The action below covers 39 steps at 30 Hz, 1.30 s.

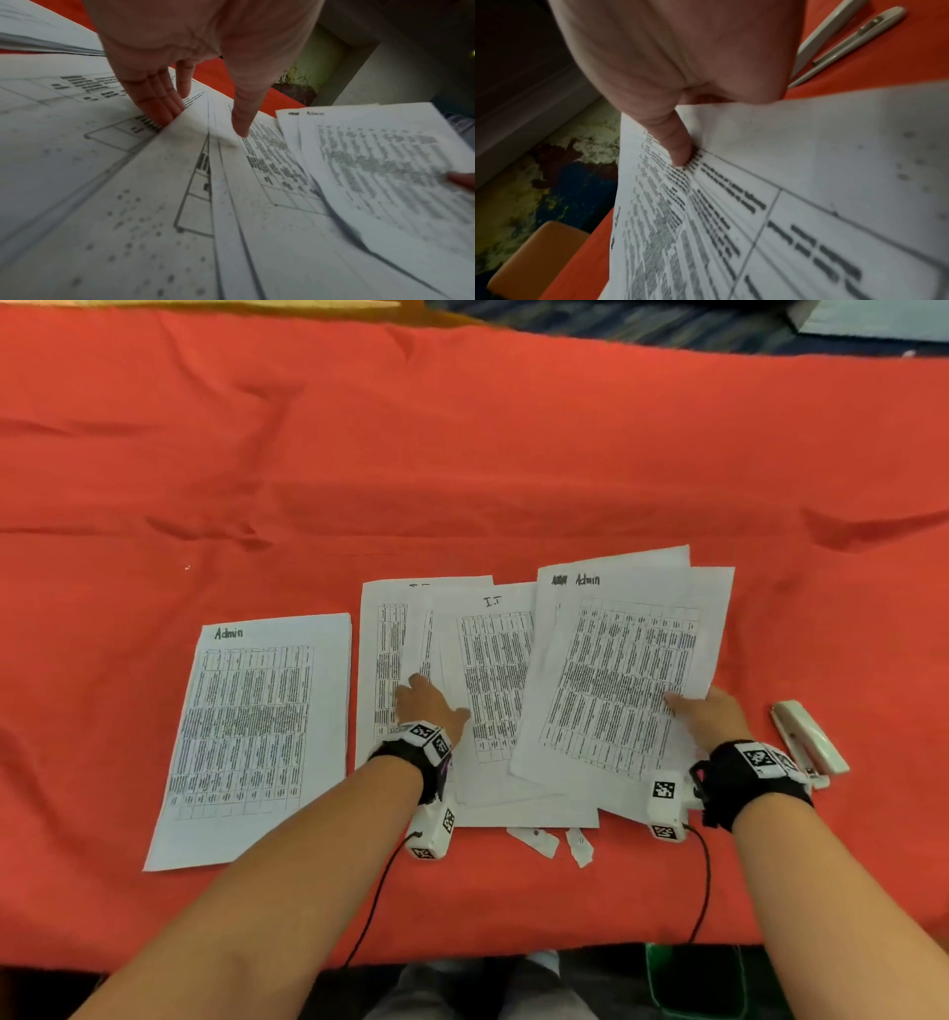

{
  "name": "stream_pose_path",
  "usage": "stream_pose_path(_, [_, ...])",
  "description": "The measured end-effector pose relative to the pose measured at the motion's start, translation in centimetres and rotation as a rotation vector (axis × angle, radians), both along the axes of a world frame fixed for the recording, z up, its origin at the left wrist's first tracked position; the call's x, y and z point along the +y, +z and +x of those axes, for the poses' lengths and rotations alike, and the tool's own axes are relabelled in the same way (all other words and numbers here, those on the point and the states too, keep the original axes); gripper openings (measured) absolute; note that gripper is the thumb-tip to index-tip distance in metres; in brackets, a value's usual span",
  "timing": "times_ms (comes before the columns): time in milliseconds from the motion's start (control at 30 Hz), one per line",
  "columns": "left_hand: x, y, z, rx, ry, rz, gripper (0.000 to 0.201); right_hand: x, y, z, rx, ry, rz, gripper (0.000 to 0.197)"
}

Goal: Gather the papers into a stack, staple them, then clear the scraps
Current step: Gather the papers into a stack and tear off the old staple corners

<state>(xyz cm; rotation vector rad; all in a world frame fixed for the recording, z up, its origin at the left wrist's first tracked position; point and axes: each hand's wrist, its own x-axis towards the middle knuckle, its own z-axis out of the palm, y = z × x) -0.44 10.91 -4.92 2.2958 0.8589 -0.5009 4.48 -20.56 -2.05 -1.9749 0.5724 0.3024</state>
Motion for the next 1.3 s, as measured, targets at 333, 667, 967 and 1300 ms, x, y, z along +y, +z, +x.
stream_pose_path(333, [0.2,0.0,-0.1,-0.224,0.042,-0.325,0.016,1.0,-0.8,1.0,0.061,0.042,0.361,0.041])
stream_pose_path(667, [-0.8,2.7,-0.6,-0.308,0.12,-0.706,0.043,4.9,-1.4,2.0,0.066,0.185,0.299,0.042])
stream_pose_path(967, [-0.7,2.3,0.0,-0.298,0.02,-0.488,0.032,2.3,-1.0,2.4,0.055,0.169,0.268,0.041])
stream_pose_path(1300, [2.3,-1.2,-0.7,-0.082,0.205,0.052,0.082,-1.3,-0.6,1.7,0.023,-0.028,0.487,0.046])
